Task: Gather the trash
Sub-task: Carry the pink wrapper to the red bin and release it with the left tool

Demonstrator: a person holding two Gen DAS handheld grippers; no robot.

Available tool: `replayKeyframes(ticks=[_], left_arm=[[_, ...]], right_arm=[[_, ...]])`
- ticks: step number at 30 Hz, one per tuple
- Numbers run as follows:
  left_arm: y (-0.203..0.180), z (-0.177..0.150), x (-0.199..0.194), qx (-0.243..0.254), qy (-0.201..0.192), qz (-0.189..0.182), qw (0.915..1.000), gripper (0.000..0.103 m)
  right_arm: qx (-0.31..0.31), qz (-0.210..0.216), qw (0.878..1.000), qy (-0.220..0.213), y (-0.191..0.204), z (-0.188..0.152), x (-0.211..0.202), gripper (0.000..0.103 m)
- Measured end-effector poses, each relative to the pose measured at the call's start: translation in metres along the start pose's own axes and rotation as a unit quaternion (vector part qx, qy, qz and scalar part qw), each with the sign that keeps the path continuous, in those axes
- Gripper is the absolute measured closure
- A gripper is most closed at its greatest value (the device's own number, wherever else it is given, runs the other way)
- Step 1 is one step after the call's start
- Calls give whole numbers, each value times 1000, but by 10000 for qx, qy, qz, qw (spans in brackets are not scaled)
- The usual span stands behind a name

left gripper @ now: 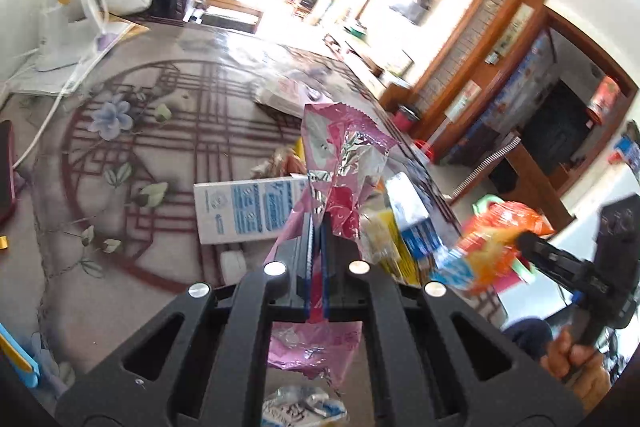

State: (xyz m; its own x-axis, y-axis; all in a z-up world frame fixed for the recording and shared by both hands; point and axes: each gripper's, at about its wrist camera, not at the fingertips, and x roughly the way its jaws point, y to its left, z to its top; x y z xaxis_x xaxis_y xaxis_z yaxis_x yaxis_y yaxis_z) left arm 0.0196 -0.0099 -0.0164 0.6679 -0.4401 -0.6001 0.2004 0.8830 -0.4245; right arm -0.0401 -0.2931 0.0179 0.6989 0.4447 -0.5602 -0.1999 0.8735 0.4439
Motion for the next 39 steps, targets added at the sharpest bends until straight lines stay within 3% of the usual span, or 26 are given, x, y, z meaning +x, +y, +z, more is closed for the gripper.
replayKeyframes(ticks=[4, 8, 11, 12, 13, 14, 24, 26, 27, 28, 31, 35, 39], left_arm=[[-15, 4, -5, -92, -208, 17, 9997, 101], [-46, -8, -6, -163, -313, -235, 9991, 101], [-67, -15, 6, -232, -134, -389, 9989, 101], [-75, -18, 11, -245, -75, -450, 9987, 101], [-80, -19, 13, -237, -56, -479, 9986, 101], [-86, -21, 14, -221, -46, -492, 9985, 101], [-115, -33, 26, -105, 199, -524, 9984, 100], [-115, -36, 25, -121, 227, -499, 9984, 100], [-115, -37, 24, -132, 229, -494, 9984, 100], [-115, -37, 24, -144, 231, -486, 9984, 101], [-115, -37, 25, -160, 239, -481, 9984, 101], [-124, -36, 25, -54, 257, -480, 9985, 101], [-136, -38, 29, 122, 325, -489, 9982, 100]], right_arm=[[69, -246, 9991, -343, -24, 11, -27, 73], [344, -496, 9966, -554, -63, 24, -49, 76], [560, -422, 9974, -191, -90, 30, -48, 72], [605, -400, 9974, 42, -96, 29, -43, 50], [646, -441, 9966, 262, -101, 24, -38, 19], [646, -481, 9959, 404, -104, 18, -35, 12], [622, -864, 9829, 1505, -100, -35, 50, 14], [654, -916, 9812, 1570, -104, -40, 55, 24], [715, -907, 9805, 1587, -107, -42, 56, 43], [774, -863, 9808, 1569, -110, -42, 55, 48], [907, -757, 9847, 1281, -117, -37, 37, 56], [938, -607, 9914, 684, -120, -18, -2, 57], [1065, -1048, 9887, -147, -145, 10, -60, 57]])
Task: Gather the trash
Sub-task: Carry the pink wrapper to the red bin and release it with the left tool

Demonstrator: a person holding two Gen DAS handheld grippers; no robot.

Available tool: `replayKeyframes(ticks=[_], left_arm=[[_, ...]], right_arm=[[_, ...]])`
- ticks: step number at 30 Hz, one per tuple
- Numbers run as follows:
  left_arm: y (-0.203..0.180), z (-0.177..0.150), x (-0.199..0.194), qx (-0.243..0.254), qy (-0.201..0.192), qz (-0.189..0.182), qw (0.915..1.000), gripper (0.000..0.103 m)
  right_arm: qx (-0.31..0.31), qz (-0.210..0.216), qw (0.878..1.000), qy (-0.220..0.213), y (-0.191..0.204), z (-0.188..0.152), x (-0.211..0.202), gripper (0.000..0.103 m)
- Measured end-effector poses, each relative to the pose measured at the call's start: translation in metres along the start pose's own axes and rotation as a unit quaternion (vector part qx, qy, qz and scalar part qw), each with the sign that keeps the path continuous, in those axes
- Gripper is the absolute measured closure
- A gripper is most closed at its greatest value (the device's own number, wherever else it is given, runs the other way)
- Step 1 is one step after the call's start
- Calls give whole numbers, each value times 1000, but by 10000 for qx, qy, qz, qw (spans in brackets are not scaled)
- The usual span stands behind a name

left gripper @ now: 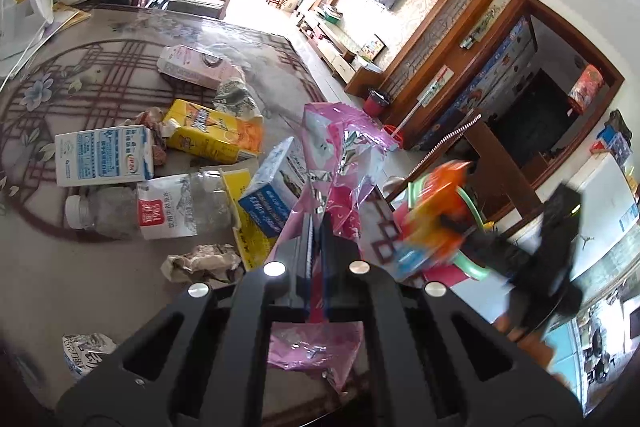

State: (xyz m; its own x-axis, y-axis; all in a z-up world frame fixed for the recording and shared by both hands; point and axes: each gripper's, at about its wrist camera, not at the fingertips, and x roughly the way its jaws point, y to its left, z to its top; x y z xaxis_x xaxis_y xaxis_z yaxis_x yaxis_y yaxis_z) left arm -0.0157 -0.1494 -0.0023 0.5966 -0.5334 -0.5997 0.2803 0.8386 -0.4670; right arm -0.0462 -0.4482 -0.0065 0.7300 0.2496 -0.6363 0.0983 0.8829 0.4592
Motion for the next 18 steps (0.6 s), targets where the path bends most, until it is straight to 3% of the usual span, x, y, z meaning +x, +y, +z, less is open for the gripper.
replayKeyframes(ticks=[6, 8, 10, 13, 18], left_arm=[[-28, -3, 22, 250, 214, -150, 9993, 101], [-47, -2, 32, 455, 276, -232, 9983, 100], [-65, -1, 42, 620, 330, -320, 9970, 100], [-95, 2, 63, 856, 456, -530, 9939, 100], [-154, 5, 104, 1398, 656, -846, 9844, 100]], right_arm=[[669, -802, 9926, -619, -76, 36, -38, 56], [840, -998, 9892, -671, -94, 42, -40, 51], [1015, -1123, 9861, -684, -111, 47, -40, 39], [1303, -1054, 9818, -888, -128, 45, -52, 27], [1384, -1289, 9739, -1259, -147, 24, -85, 21]])
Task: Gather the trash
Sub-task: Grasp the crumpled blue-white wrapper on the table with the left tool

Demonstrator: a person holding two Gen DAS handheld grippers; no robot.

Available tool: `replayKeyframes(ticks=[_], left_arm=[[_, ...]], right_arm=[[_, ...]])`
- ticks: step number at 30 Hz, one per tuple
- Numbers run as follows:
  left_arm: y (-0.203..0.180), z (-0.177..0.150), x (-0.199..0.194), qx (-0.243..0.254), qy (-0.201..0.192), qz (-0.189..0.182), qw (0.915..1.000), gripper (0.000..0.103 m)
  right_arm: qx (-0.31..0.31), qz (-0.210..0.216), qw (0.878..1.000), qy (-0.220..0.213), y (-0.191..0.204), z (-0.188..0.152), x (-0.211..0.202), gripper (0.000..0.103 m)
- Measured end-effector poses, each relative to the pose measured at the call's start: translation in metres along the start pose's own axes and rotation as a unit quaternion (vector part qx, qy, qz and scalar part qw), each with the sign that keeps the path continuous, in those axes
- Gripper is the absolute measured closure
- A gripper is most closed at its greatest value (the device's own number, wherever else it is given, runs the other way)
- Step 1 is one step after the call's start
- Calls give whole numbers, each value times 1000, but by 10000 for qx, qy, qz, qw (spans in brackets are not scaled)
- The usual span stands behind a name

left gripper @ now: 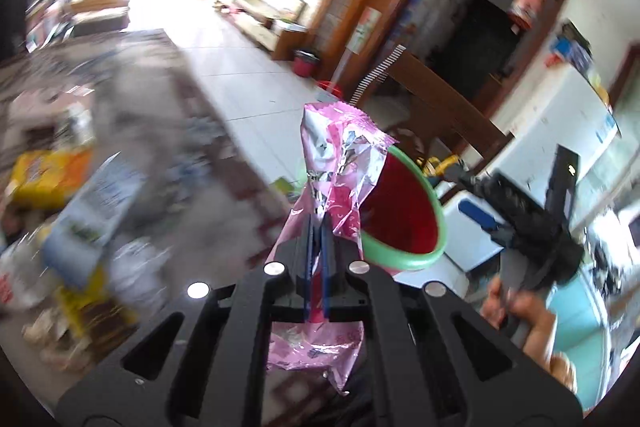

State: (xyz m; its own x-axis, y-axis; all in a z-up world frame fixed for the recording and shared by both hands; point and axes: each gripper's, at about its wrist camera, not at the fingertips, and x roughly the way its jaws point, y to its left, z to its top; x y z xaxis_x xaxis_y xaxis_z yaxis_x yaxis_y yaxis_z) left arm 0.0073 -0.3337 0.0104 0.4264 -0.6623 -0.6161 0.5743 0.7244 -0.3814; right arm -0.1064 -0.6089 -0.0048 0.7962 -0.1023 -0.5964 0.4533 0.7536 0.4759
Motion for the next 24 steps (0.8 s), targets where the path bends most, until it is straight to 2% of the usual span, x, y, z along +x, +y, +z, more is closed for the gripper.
replayKeyframes(ticks=[4, 8, 10, 11, 14, 18, 24], left_arm=[[-36, 20, 40, 263, 189, -379, 9988, 100], [-56, 35, 69, 261, 265, -653, 9972, 99], [-59, 43, 74, 144, 197, -638, 9977, 72], [-59, 46, 75, 82, 147, -623, 9979, 48], [-57, 49, 66, 33, -16, -647, 9979, 46], [-48, 36, 40, 139, -164, -361, 9991, 46], [-9, 2, -5, -128, -188, 94, 9997, 46]], right_arm=[[244, -364, 9987, -276, -34, -3, -21, 20], [492, -446, 9969, -424, -51, -1, -33, 20], [496, -483, 9963, -509, -53, 0, -39, 20], [465, -496, 9964, -507, -51, 0, -40, 20], [440, -458, 9967, -508, -43, -2, -42, 20], [445, -296, 9975, -451, -32, -5, -41, 19], [102, 80, 9997, -206, 10, -20, -31, 19]])
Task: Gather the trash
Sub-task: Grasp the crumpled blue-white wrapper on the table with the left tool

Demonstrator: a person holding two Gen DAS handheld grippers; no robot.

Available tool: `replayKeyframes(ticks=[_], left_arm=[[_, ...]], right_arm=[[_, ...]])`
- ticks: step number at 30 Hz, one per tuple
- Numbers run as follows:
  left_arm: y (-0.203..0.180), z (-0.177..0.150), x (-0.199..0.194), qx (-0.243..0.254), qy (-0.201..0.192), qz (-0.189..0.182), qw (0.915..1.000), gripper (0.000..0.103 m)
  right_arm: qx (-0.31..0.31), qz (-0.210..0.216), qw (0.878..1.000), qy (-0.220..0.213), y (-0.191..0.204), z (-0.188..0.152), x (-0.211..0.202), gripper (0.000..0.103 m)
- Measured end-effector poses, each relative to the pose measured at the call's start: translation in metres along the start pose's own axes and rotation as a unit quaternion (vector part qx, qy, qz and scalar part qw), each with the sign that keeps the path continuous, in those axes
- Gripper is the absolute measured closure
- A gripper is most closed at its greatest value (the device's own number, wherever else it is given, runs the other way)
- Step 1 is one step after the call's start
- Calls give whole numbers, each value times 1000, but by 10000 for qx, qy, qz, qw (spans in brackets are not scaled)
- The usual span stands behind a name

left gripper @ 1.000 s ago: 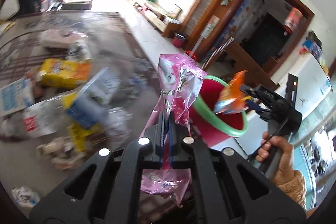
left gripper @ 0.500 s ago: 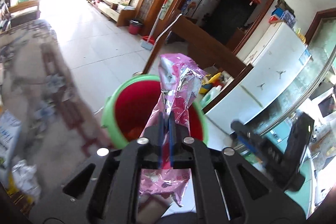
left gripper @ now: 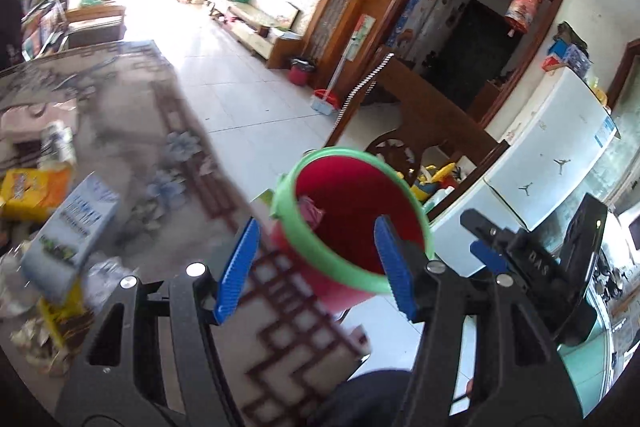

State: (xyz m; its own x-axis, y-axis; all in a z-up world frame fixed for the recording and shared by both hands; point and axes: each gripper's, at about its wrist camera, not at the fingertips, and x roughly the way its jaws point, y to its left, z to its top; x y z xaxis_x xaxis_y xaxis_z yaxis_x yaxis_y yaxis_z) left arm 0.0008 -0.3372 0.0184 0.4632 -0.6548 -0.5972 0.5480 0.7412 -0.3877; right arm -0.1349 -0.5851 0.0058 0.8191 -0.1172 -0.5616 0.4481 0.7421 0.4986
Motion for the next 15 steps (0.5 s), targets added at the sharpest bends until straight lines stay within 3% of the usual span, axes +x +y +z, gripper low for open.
replayKeyframes(ticks=[3, 8, 12, 15], left_arm=[[20, -11, -24, -134, -39, 227, 9996, 46], [61, -40, -84, -373, -248, 913, 9948, 41], [98, -68, -130, -738, -431, 1527, 9846, 35], [134, -95, -161, -1214, -527, 2069, 9694, 32]], right_arm=[[-199, 232, 9993, 224, 24, -12, 8, 19], [-692, 533, 9939, 670, 70, -40, 18, 19], [-1000, 732, 9882, 898, 103, -58, 20, 13], [-1177, 847, 9844, 1001, 120, -68, 20, 12]])
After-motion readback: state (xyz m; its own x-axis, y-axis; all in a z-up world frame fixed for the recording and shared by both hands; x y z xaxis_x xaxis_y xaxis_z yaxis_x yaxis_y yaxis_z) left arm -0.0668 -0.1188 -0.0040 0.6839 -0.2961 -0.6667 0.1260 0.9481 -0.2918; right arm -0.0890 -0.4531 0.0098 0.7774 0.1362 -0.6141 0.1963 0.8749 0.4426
